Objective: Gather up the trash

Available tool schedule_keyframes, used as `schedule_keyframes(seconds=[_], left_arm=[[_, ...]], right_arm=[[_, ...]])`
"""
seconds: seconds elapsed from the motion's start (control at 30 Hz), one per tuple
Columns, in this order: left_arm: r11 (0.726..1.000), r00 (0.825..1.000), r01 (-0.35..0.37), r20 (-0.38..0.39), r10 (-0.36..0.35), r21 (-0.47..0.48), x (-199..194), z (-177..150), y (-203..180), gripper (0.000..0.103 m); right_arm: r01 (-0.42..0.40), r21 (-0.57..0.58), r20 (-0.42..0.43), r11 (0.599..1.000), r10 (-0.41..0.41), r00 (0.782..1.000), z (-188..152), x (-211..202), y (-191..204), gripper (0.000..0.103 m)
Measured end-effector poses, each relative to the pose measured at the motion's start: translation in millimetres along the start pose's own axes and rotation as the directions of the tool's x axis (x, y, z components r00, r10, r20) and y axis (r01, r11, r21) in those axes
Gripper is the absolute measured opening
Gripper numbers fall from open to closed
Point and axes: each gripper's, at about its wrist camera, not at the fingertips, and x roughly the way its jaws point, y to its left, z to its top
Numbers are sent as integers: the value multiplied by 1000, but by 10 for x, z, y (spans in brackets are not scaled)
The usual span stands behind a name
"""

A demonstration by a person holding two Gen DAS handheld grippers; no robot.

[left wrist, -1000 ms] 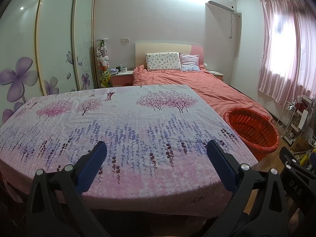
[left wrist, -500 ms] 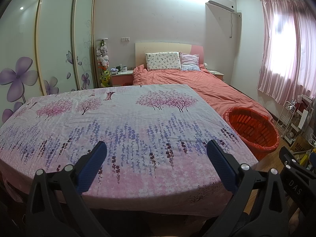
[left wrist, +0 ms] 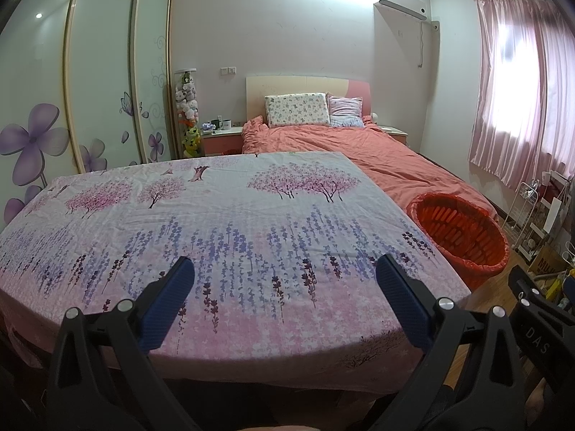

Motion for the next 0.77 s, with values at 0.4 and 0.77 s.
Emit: schedule_keyframes(seconds=[0.4, 0.77], left_arm=[[1000, 1000, -2, -9, 2, 0, 21, -66, 5, 99], [1000, 1000, 0, -14, 0, -1, 25, -43, 24, 99]], right_arm=[[0, 0, -1, 1000, 0, 1000, 1, -1, 4, 101], [0, 0, -1, 1000, 0, 1000, 3, 1, 4, 101]])
